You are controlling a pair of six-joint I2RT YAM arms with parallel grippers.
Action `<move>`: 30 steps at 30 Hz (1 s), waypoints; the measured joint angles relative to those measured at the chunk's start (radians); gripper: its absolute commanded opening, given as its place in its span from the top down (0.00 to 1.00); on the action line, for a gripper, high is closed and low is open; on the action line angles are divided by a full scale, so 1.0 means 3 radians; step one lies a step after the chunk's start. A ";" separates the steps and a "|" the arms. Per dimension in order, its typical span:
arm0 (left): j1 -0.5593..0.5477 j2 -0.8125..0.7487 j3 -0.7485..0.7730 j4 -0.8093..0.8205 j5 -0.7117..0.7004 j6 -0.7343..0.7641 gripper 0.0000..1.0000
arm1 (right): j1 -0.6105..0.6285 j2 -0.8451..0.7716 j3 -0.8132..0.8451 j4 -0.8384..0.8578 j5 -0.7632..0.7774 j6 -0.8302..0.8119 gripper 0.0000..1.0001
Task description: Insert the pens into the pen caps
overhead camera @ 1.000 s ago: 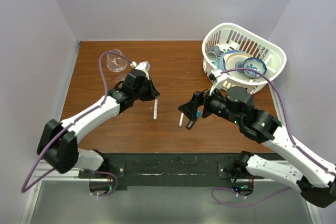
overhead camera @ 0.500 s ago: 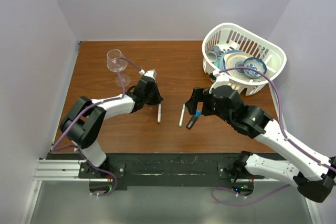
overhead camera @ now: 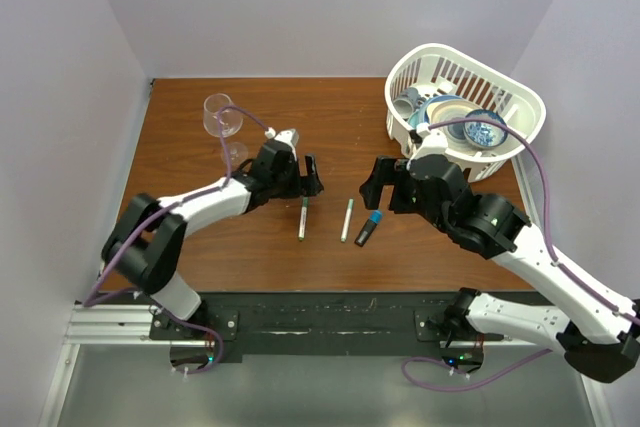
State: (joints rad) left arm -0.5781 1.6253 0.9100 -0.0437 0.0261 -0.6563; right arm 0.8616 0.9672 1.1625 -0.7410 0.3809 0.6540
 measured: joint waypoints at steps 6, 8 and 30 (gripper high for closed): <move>0.0000 -0.1082 0.0102 -0.0155 0.0272 0.0264 0.00 | 0.0001 -0.0025 0.0131 -0.0074 0.0069 0.0086 0.01; 0.0000 -0.1542 0.0103 -0.0128 0.0360 0.0350 0.00 | 0.0000 -0.0039 0.0178 -0.0075 0.0098 0.0116 0.01; 0.0001 -0.2516 -0.0170 -0.0174 0.0774 0.0388 0.00 | 0.0000 -0.0169 0.0093 0.0140 0.0015 0.0287 0.01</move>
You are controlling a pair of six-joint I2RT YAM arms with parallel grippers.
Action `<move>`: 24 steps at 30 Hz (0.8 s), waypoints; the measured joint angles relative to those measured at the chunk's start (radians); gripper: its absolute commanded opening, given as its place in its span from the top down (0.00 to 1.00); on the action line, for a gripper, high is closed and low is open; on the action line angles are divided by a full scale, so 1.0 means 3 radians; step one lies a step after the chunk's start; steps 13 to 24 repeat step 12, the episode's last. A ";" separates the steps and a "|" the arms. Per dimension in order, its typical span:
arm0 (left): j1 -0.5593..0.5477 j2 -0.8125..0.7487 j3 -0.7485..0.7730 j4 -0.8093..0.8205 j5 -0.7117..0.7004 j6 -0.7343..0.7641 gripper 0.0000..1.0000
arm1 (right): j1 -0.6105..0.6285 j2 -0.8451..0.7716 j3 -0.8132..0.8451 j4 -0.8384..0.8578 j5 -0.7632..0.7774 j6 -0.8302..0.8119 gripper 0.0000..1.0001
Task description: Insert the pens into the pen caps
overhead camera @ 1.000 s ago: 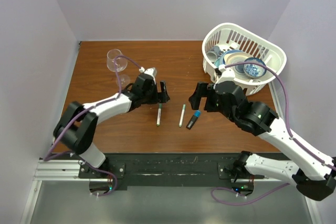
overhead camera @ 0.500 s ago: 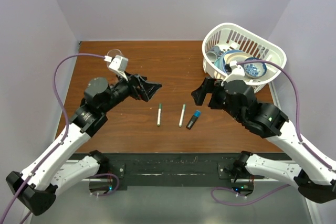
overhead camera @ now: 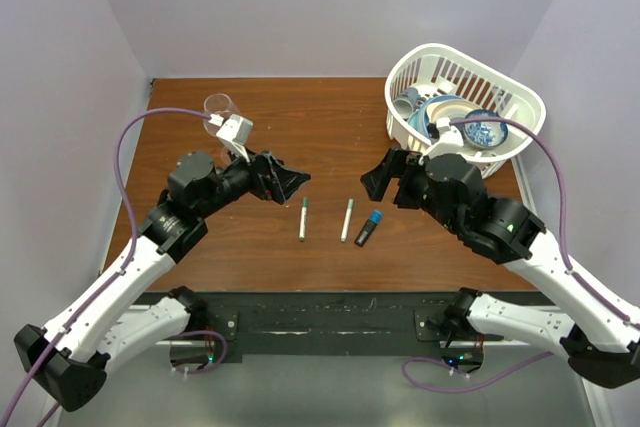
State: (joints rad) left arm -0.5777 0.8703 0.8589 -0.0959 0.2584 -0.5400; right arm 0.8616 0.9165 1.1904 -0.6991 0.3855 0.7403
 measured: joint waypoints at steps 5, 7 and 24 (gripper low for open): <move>0.0000 -0.0018 0.0000 0.0003 -0.0013 -0.0022 0.00 | 0.0000 0.0018 0.0000 0.0066 -0.0043 0.0001 0.01; 0.0000 -0.0018 0.0000 0.0000 -0.0013 -0.0033 0.00 | 0.0000 0.0008 -0.0006 0.0103 -0.0045 0.0014 0.01; 0.0000 -0.0014 0.0004 0.0001 -0.0013 -0.0033 0.00 | 0.0000 -0.0090 -0.0089 0.0221 -0.0062 0.0027 0.01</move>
